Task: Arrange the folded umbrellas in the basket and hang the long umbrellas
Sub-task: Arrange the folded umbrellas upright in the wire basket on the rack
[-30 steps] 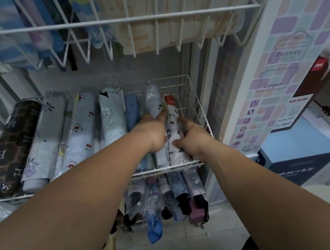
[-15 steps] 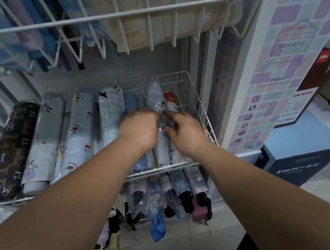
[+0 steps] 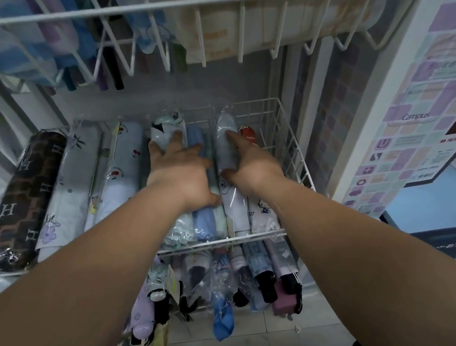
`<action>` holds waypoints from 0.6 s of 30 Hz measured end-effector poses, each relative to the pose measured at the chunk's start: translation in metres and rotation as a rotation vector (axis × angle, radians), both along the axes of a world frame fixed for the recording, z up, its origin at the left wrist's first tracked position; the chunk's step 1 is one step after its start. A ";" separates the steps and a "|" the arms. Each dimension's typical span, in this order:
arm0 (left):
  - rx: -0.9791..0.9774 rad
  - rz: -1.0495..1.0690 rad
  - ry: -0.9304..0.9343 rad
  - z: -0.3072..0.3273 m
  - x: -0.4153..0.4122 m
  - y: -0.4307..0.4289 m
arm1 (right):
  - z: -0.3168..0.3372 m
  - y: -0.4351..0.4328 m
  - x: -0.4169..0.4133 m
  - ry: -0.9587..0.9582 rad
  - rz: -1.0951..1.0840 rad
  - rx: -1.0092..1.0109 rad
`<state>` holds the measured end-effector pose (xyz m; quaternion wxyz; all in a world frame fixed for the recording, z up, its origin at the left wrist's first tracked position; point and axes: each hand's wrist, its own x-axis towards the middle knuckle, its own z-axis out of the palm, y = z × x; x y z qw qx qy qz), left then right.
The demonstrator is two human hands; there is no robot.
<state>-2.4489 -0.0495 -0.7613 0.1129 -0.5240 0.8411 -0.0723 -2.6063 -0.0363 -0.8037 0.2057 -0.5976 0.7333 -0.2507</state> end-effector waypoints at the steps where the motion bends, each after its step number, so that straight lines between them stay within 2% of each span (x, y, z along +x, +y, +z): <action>1: 0.006 0.000 0.008 0.000 0.001 0.000 | 0.002 -0.001 -0.001 -0.008 -0.003 -0.006; 5: 0.000 -0.001 0.079 -0.001 0.010 -0.001 | 0.011 -0.003 -0.008 -0.021 0.028 -0.006; 11: 0.018 -0.004 0.112 -0.001 0.010 -0.001 | 0.020 -0.007 -0.003 0.264 0.163 0.166; 18: 0.038 -0.037 0.101 0.000 0.013 0.004 | 0.002 0.006 0.005 0.469 0.208 0.214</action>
